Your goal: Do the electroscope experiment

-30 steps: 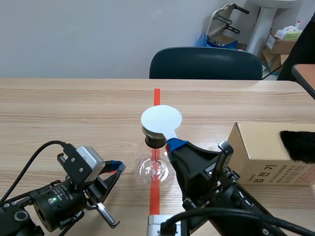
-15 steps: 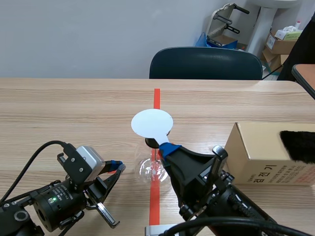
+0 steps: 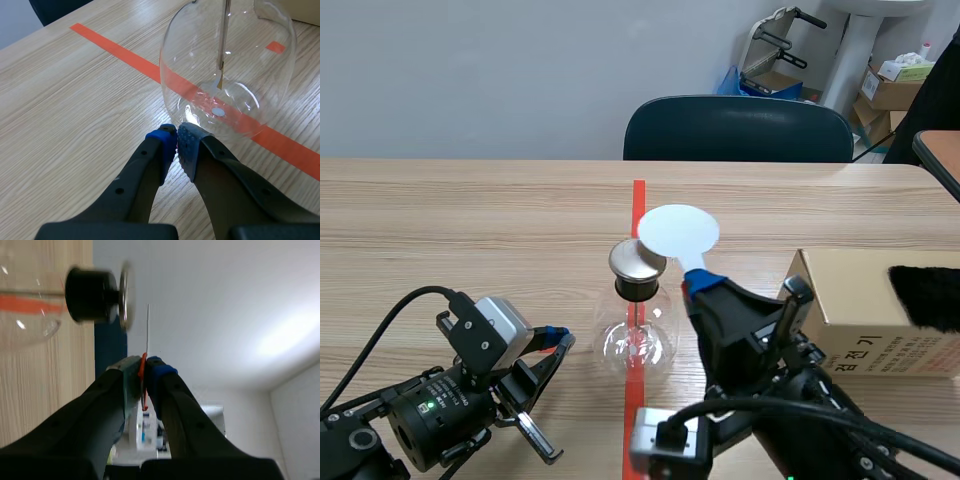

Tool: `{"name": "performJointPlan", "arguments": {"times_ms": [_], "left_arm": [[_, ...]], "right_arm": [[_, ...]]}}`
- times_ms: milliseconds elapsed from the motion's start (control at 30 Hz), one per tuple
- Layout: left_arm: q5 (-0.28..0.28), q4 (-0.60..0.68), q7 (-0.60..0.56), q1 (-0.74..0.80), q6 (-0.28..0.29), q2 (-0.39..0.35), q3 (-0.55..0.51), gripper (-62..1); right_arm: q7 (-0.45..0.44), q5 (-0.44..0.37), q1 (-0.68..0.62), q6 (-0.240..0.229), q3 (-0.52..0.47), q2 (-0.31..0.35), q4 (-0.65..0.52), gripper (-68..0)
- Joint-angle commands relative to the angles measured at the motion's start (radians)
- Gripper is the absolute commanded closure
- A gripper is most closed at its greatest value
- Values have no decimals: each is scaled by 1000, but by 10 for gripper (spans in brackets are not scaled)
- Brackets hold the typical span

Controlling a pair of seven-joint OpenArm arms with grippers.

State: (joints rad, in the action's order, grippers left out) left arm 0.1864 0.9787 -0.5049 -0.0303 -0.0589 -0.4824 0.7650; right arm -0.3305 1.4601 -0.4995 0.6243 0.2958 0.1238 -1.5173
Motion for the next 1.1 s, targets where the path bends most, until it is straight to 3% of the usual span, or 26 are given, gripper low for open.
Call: {"name": "performJointPlan", "arguments": {"times_ms": [0,267,400,1067], "left_arm": [[3,17,-14,2,1,5,-4,-55],[3,17,-14,2,1,5,-4,-55],[3,17,-14,2,1,5,-4,-55],[3,17,-14,2,1,5,-4,-55]], "right_arm": [[44,1,-2,10,-3,6,-10,-11],[299,1,-2,10,-3,6,-10,-11],[363,1,-2,10,-3,6,-10,-11],[373,1,-2,10,-3,6,-10,-11]]}}
